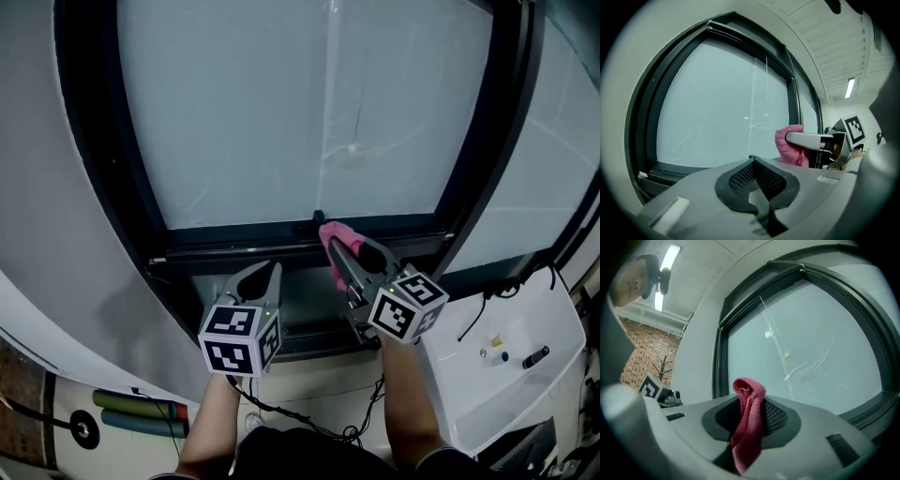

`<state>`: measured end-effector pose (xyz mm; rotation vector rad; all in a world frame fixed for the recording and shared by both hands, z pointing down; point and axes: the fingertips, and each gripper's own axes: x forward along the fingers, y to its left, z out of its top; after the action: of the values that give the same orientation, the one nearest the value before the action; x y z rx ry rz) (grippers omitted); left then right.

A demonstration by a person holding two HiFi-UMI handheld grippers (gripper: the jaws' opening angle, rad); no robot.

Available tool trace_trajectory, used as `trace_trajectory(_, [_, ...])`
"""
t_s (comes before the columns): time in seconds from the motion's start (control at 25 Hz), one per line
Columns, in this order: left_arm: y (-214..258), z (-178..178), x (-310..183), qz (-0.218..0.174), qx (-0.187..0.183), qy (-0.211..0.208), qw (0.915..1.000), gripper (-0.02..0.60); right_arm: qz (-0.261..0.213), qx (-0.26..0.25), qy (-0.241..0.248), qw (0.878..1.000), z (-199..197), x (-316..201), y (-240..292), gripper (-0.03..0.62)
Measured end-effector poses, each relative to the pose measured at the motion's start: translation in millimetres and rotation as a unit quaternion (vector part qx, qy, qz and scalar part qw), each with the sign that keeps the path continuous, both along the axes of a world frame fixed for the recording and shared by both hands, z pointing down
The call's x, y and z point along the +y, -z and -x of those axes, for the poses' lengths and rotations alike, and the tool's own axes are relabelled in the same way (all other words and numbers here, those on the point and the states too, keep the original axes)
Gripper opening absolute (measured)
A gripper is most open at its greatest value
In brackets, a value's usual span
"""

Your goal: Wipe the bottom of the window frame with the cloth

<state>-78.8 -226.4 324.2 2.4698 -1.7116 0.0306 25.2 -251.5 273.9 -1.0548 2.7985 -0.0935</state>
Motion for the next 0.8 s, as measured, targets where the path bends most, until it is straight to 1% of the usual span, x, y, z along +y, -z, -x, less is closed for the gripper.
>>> trace_trajectory(0.28, [-19,-27,17,0.018,-0.016,0.007,0.9997,0.008,0.009,0.022,0.014,1.0,-15,22,-26,0.106])
trace_trajectory(0.52, [-22,-30,24,0.021,-0.017,0.019,0.9995,0.008,0.009,0.037,0.017,0.999,-20,29,-35,0.106])
trace_trajectory(0.8, [-21,-37,31,0.018,-0.017,0.016,0.9996,0.008,0.013,0.04,0.017,0.999,-24,37,-44,0.106])
